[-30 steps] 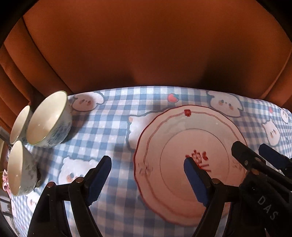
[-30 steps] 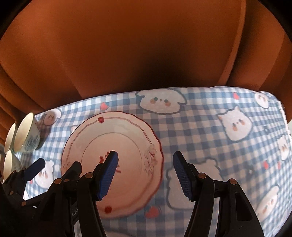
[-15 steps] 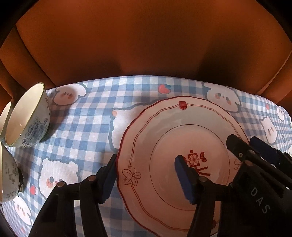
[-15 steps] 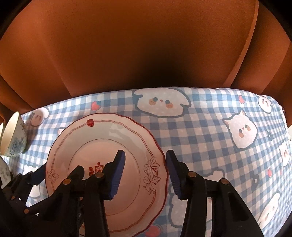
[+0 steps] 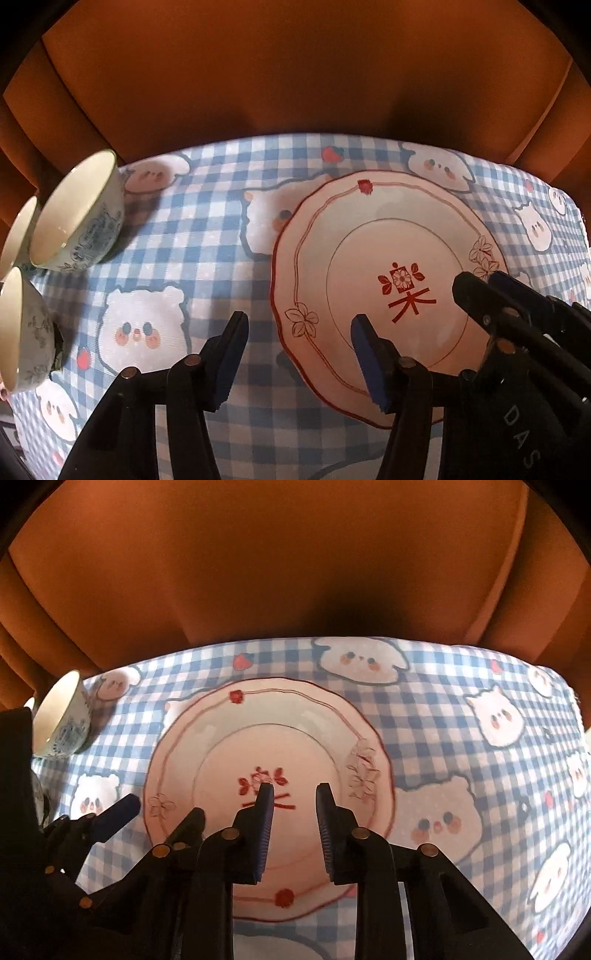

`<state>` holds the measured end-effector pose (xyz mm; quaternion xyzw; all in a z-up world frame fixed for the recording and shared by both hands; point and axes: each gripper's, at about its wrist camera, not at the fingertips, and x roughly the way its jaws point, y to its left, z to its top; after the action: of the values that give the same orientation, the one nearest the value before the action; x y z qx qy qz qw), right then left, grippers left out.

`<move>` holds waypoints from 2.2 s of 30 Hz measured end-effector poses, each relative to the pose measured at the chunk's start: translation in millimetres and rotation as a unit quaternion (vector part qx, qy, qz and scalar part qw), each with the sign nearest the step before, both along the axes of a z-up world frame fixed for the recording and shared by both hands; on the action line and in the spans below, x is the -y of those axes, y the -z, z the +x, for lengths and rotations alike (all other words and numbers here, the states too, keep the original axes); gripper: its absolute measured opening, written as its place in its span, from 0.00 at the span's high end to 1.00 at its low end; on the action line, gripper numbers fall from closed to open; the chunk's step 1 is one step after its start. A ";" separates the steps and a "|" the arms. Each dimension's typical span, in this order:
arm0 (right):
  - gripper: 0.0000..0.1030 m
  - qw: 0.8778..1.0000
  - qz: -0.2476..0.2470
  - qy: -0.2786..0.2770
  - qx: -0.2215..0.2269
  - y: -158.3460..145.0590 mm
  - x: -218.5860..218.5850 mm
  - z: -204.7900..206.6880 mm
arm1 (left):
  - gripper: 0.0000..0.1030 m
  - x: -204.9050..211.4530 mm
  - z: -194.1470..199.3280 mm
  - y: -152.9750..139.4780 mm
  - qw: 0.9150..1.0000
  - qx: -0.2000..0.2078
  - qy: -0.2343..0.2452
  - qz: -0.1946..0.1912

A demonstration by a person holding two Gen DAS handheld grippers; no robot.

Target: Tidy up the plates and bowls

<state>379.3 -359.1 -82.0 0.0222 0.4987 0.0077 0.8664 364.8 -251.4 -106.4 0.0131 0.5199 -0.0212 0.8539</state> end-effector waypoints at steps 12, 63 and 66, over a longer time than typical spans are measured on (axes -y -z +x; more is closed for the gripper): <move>0.29 0.999 -0.011 0.045 0.003 6.9 35.6 8.8 | 0.27 10.9 23.1 4.4 1.000 -0.003 -0.008 0.000; 0.57 1.000 -0.006 0.011 -0.021 -19.9 13.1 -50.8 | 0.31 -7.4 -61.3 -50.9 1.000 0.007 0.018 0.000; 0.57 1.000 -0.009 0.017 -0.012 -36.0 8.3 -65.1 | 0.31 -12.0 -74.8 -67.1 0.999 0.020 0.025 0.001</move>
<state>314.1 -367.4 -46.1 0.0228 0.5084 -0.0113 0.8608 290.0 -239.5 -39.3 0.0273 0.5022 -0.0422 0.8633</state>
